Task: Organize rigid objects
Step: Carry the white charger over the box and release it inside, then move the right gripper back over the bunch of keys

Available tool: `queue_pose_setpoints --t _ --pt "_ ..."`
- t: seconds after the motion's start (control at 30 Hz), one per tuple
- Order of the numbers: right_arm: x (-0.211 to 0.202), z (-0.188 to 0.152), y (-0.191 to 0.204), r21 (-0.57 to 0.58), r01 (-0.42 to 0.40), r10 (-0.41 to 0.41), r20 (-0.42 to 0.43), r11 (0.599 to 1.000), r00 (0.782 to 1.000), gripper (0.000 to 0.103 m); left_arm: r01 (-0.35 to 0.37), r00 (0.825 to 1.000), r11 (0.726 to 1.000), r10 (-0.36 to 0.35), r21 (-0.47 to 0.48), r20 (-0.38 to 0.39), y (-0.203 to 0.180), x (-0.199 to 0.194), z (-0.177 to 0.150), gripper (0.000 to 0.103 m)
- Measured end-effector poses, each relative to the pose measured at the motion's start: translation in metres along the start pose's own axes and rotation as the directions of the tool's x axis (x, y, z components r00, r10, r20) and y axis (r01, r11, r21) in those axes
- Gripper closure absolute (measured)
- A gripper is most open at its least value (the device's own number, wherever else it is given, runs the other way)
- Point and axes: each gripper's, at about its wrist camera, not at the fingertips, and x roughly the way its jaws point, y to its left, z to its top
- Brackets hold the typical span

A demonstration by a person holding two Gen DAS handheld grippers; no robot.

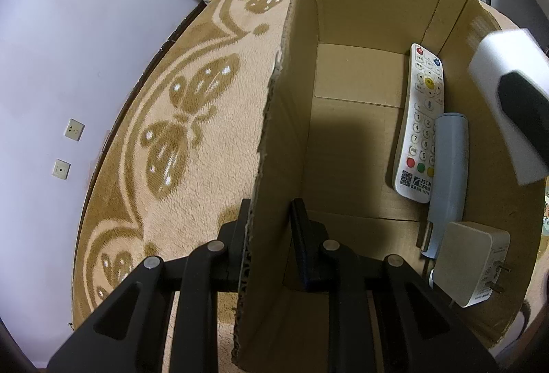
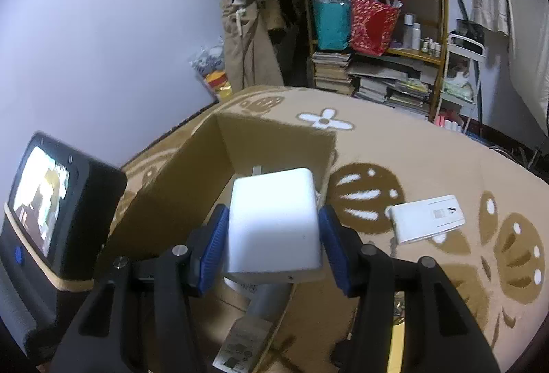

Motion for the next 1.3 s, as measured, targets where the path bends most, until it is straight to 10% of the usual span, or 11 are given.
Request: queue_pose_setpoints --t 0.73,0.93,1.3 --pt "-0.003 0.001 0.008 -0.098 0.043 -0.037 0.061 0.994 0.997 0.045 0.013 1.0 1.0 -0.013 -0.012 -0.013 0.004 0.002 0.0 0.083" --pt "-0.009 0.002 0.003 -0.078 0.1 -0.095 0.073 0.992 0.993 0.019 0.011 1.0 1.0 -0.011 -0.015 -0.014 0.005 0.002 -0.001 0.082" --pt "-0.019 0.0 -0.041 0.034 0.166 -0.167 0.028 0.985 0.986 0.01 0.013 1.0 1.0 -0.013 -0.015 -0.015 0.004 0.002 -0.001 0.082"
